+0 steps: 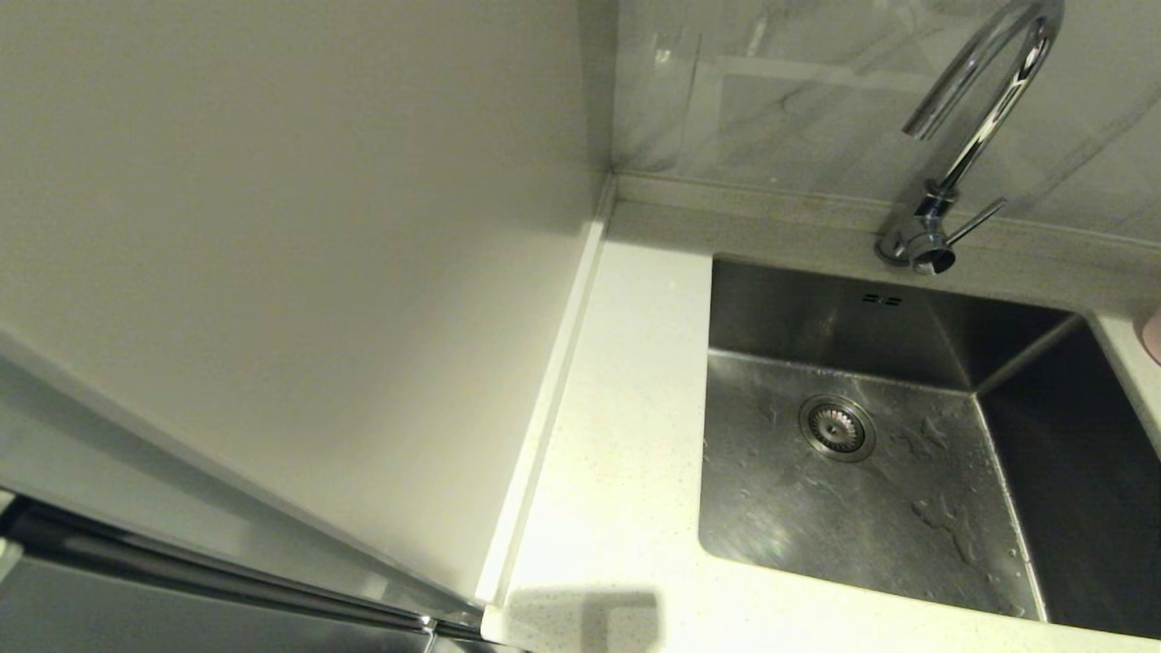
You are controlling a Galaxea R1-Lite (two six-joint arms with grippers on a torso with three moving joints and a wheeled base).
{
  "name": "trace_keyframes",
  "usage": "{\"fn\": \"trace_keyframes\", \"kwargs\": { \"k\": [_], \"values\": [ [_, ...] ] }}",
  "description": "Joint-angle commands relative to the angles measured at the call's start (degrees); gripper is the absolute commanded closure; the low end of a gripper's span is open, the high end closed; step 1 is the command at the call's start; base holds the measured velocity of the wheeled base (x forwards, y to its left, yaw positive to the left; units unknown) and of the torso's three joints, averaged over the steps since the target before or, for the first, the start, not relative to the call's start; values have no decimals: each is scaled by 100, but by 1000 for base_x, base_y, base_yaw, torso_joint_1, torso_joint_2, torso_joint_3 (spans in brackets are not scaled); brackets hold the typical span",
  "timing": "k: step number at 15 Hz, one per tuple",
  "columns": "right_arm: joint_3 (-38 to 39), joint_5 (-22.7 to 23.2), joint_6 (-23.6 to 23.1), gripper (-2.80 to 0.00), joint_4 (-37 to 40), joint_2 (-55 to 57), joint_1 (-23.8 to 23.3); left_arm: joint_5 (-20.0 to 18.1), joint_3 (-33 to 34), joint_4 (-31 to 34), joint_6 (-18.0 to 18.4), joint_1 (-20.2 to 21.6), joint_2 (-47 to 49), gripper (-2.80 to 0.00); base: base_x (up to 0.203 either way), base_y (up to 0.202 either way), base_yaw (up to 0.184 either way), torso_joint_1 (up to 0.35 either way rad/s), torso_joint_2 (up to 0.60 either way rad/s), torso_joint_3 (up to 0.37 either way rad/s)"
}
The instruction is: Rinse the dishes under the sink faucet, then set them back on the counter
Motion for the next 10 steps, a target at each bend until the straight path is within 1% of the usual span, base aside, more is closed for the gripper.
{"fn": "trace_keyframes", "kwargs": {
  "k": [1, 10],
  "values": [
    [0, 2, 5, 0, -4, 10, 1, 0, 18, -2, 0, 1, 0, 0, 0, 0, 0, 0, 0, 0],
    [0, -42, 13, 0, -4, 10, 1, 0, 18, -2, 0, 1, 0, 0, 0, 0, 0, 0, 0, 0]
  ]
}}
